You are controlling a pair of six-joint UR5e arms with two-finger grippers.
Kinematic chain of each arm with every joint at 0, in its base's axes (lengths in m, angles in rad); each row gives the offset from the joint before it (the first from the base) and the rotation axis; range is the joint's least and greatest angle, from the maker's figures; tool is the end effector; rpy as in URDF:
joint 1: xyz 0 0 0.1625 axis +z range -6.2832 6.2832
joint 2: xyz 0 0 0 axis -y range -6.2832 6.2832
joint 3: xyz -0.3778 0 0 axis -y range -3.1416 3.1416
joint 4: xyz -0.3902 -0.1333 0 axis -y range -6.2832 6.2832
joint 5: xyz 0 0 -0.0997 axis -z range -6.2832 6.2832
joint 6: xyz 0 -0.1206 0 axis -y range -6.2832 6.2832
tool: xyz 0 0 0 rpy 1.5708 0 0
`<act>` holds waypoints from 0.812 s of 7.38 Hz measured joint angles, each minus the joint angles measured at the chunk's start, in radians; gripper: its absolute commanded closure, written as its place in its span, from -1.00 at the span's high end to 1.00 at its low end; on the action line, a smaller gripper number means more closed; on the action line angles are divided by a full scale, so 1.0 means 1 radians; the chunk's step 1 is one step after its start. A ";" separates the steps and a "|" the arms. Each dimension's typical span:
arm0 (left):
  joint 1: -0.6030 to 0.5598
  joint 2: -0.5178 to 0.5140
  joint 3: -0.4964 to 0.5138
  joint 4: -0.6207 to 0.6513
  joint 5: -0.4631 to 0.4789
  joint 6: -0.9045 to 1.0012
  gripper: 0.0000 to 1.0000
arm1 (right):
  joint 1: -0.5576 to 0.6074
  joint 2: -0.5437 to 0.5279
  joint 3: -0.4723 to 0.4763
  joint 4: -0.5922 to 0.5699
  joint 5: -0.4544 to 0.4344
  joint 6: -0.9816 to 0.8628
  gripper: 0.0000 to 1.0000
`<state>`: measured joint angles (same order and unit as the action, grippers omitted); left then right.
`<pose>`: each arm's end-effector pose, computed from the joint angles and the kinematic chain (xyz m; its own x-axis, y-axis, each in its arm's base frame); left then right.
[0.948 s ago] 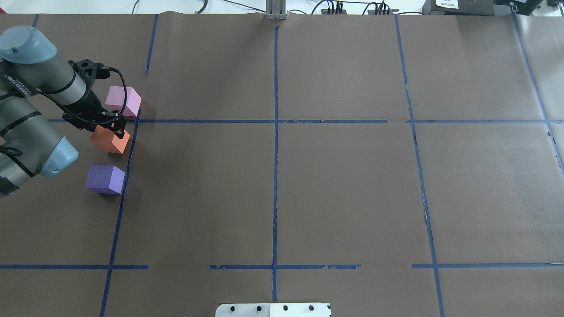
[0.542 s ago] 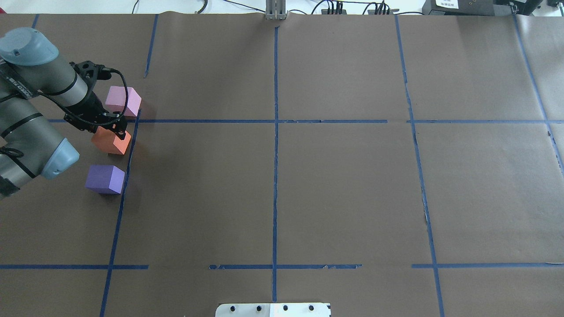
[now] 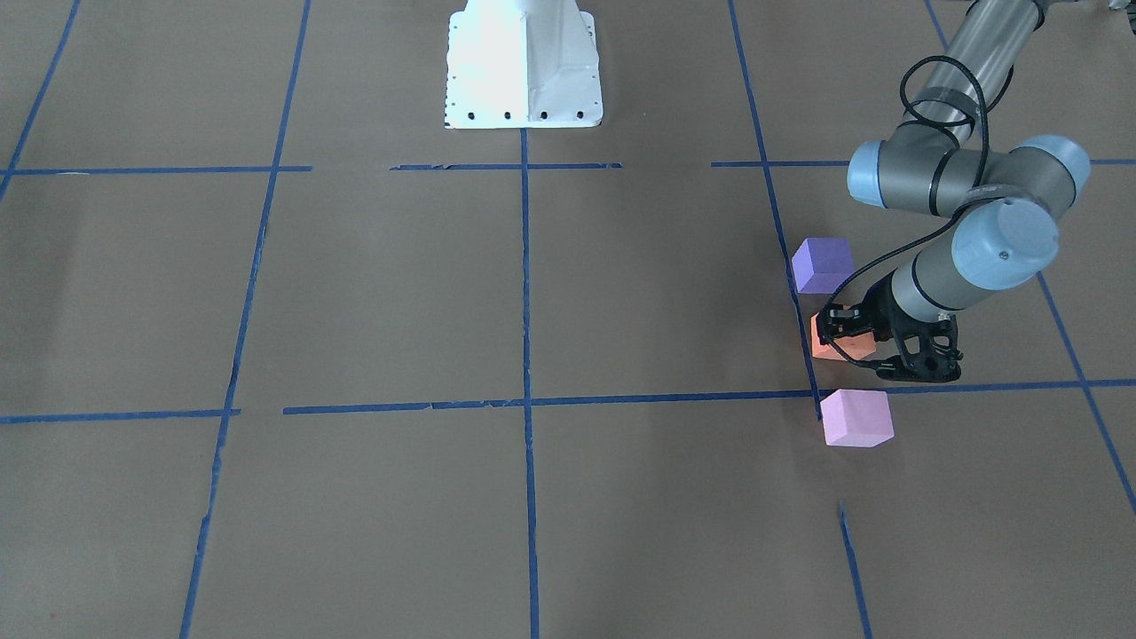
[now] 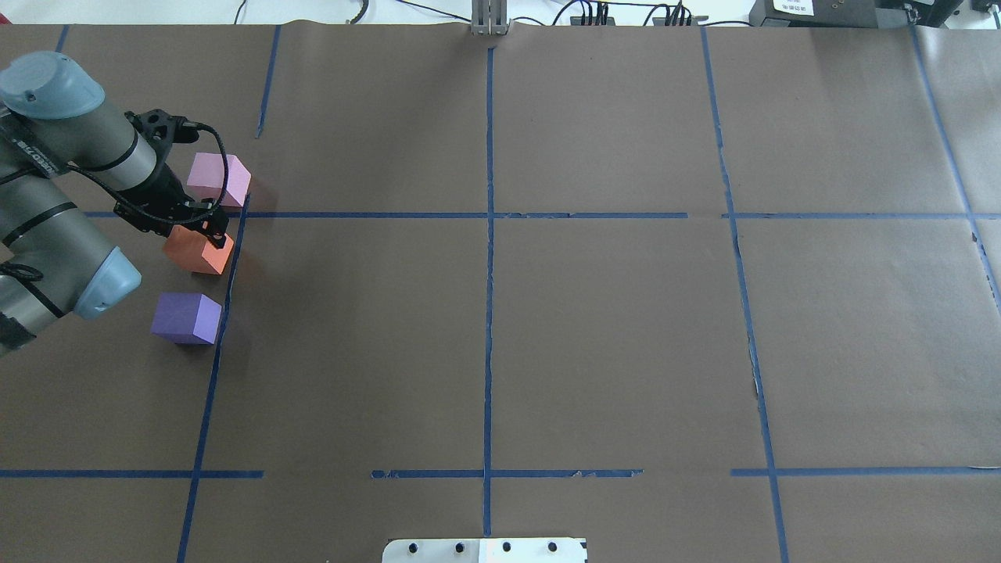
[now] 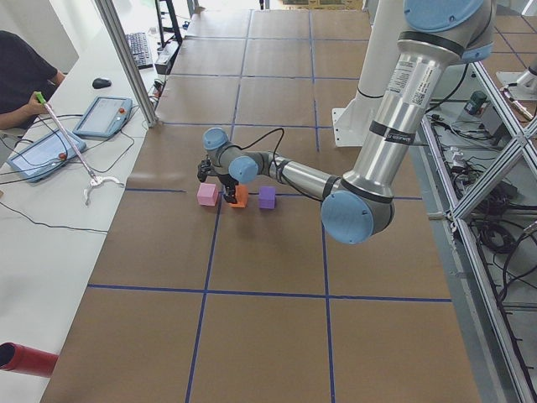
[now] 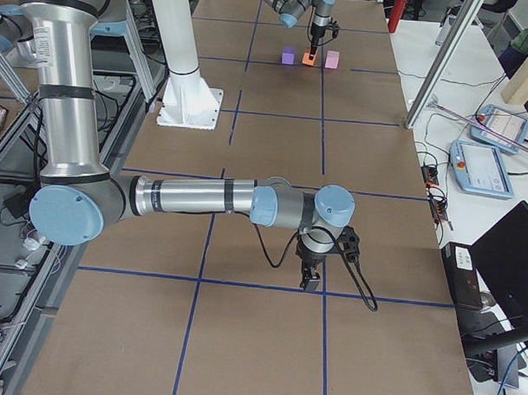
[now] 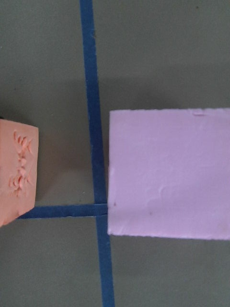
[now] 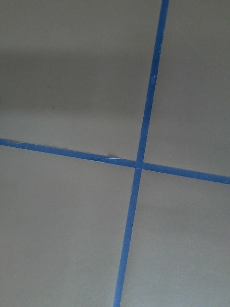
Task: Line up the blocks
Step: 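Lower the orange cube in line with the pink and purple cubes, release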
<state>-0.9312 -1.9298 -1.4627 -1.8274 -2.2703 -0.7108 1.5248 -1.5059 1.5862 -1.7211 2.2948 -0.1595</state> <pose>0.3390 -0.5489 0.4515 0.6641 0.0789 -0.7435 -0.1166 0.9932 0.0012 0.0301 -0.5085 0.6053 0.7337 -0.1466 0.6635 0.1645 0.9857 0.0359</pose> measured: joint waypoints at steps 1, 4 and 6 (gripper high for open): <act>0.000 0.000 0.000 -0.001 0.000 0.000 1.00 | 0.000 0.000 0.000 0.000 0.000 0.000 1.00; 0.000 0.000 0.000 -0.003 0.000 0.001 1.00 | 0.000 0.000 0.000 0.000 0.000 0.000 1.00; -0.001 0.000 -0.006 -0.001 0.004 0.002 1.00 | 0.000 0.000 0.000 0.000 0.000 0.000 1.00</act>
<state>-0.9326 -1.9298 -1.4682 -1.8282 -2.2667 -0.7089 1.5248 -1.5064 1.5861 -1.7211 2.2948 -0.1595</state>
